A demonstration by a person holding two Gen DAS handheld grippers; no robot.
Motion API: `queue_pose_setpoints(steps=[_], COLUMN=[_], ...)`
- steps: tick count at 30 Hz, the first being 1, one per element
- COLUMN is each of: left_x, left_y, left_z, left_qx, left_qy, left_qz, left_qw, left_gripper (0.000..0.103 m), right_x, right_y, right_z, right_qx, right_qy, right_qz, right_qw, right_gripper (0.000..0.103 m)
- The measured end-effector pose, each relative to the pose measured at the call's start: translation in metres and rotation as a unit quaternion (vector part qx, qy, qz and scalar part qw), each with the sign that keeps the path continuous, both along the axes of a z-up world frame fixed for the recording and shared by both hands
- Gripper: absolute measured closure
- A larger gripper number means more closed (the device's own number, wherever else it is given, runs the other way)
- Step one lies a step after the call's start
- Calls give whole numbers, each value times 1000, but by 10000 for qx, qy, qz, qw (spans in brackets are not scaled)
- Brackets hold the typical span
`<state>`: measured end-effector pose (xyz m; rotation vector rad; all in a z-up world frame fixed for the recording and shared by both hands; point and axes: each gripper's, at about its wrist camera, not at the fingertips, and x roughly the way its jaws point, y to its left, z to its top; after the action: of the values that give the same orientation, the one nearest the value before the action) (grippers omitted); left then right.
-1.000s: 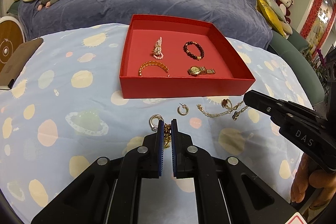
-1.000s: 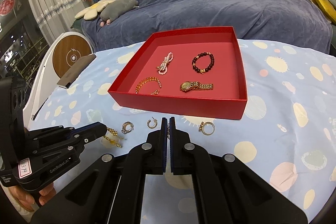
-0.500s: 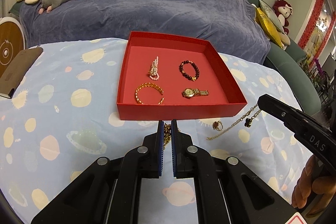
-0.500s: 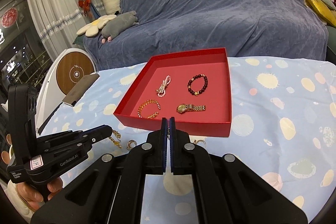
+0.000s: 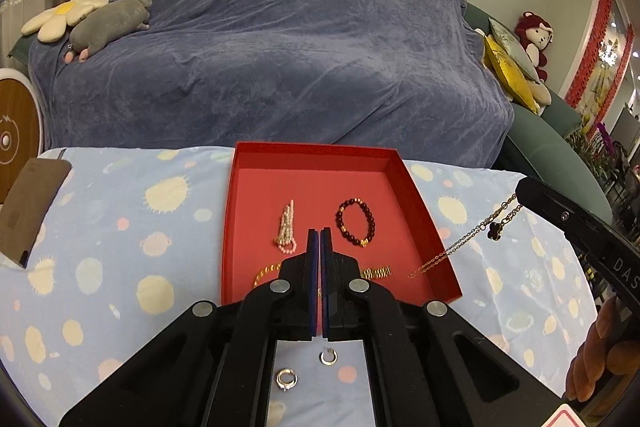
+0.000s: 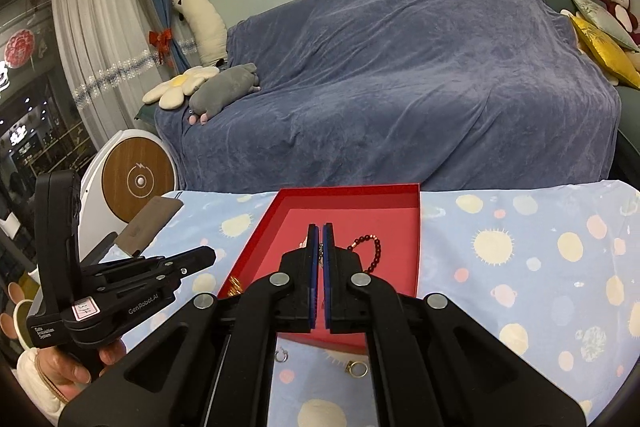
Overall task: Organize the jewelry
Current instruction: 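Carry the chain and clover necklace over the red box and open both grippers, then grasp the silver diamond ring with the left gripper while the right gripper grasps the gold ring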
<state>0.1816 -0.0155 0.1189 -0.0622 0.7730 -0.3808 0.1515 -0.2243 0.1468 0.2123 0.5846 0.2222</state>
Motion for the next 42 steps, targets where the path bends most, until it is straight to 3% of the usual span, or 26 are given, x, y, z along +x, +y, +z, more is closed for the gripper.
queue_pose_setpoints(steps=[10,19,22,23,26,30,38,42], left_x=[52,62,61,61,55,40,-5,-28], left_y=[-20,-13,-9,-8,-5,1,20,26], left_z=[-20,-51,-57,-58,-58,-53,-50,-58], left_qx=[63,246,255,262,294,314,376,513], left_qy=[176,461,538,554,558,463,386,431], left_qz=[59,178,246,253,277,306,342,360], left_qw=[9998,9985,9979,9978,9976,9980,9980,9971], left_gripper=[103,101,99,99,97,77,67,51], right_x=[55,68,62,60,52,35,-12,-34], right_y=[-7,-10,-11,-11,-11,-5,14,14], right_z=[-43,-85,-83,-82,-79,-75,-75,-80], right_qx=[-166,-230,-292,-293,-308,-244,-327,-287], right_qy=[437,929,874,849,826,814,807,930], right_qz=[-223,-234,-279,-293,-292,-210,-58,-87], right_qw=[9987,9951,9954,9955,9957,9962,9962,9952], right_gripper=[102,99,85,74,72,72,69,69])
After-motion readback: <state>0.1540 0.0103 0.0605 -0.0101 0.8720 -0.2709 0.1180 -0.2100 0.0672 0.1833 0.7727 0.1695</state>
